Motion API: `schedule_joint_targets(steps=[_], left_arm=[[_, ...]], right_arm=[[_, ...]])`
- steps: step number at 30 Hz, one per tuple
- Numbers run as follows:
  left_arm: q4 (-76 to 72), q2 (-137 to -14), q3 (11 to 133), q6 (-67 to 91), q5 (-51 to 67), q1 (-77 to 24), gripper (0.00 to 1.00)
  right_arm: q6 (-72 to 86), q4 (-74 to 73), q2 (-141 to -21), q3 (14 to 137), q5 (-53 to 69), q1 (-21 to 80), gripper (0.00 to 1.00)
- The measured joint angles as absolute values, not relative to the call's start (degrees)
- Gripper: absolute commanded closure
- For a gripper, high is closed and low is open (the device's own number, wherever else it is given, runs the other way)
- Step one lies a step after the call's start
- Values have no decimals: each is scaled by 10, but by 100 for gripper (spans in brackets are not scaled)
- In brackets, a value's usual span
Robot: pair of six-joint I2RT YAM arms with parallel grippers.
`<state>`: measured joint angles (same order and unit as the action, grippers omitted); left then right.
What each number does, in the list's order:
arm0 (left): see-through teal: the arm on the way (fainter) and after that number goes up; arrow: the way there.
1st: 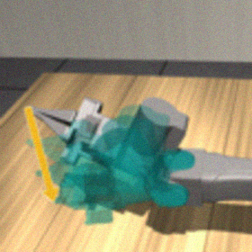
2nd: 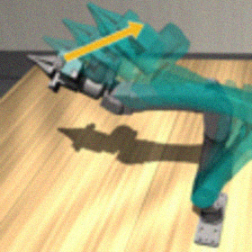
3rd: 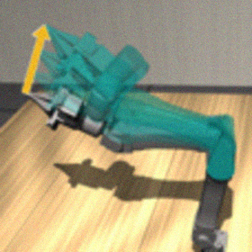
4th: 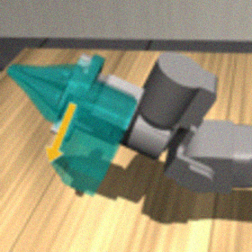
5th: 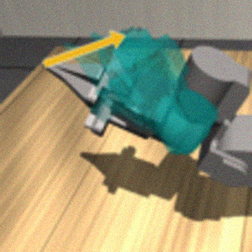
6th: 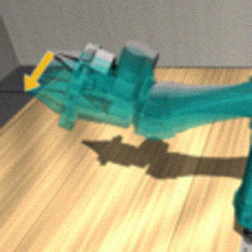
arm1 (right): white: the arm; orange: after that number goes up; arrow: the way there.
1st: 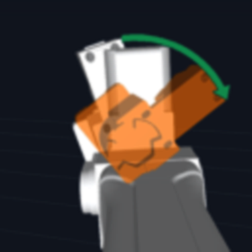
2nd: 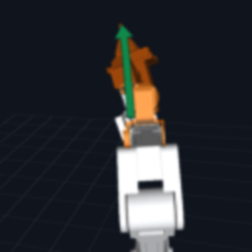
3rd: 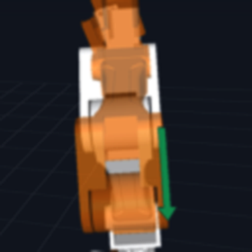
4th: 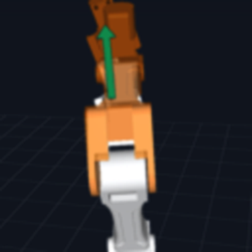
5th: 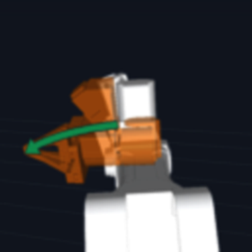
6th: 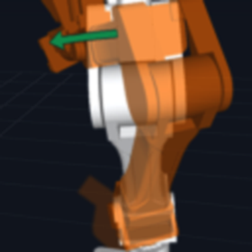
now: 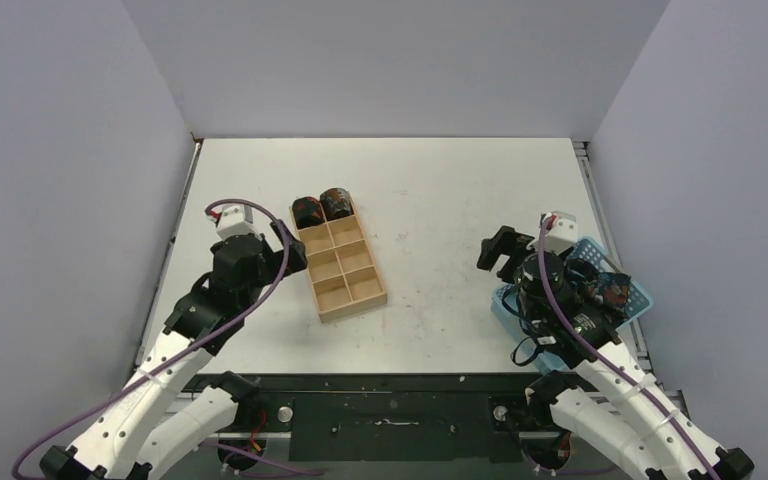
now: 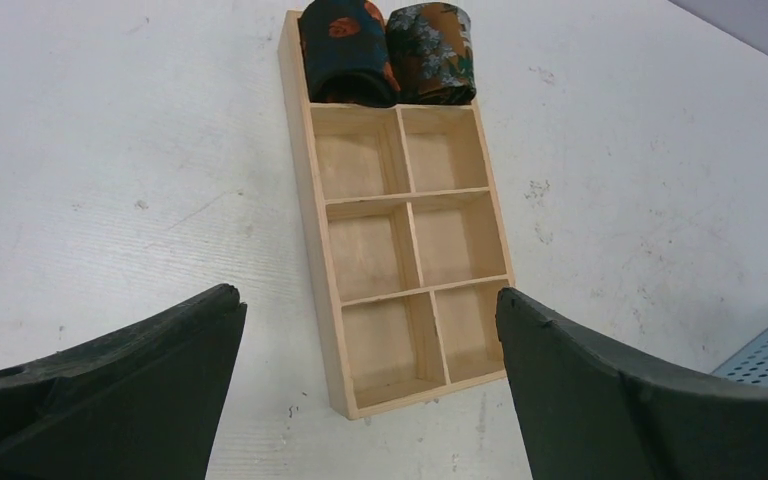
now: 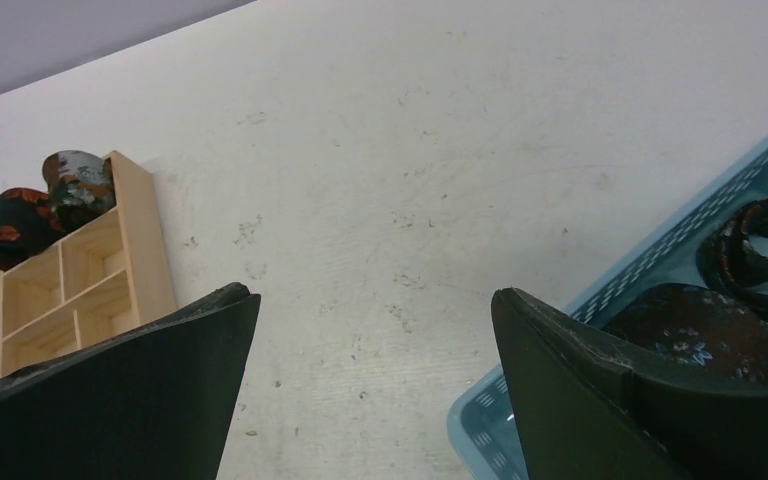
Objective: Roll the ties
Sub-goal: Pick up the tie from the bin.
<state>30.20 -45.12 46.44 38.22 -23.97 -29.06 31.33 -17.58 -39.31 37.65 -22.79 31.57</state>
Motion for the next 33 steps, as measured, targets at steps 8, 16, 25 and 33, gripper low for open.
schedule_joint_targets(steps=[8, 16, 25, 33], left_arm=[[272, -410, 469, 326, -165, -291, 4], [248, -410, 464, 309, -141, -291, 3], [239, -389, 428, 336, -100, -290, 3], [233, -389, 428, 342, -59, -290, 3]], right_arm=[[318, -227, -435, 415, -266, 299, 10], [385, -279, -446, 409, -241, 75, 8], [447, -280, -448, 336, -233, 22, 6], [473, -300, -487, 319, -206, 4, 1]])
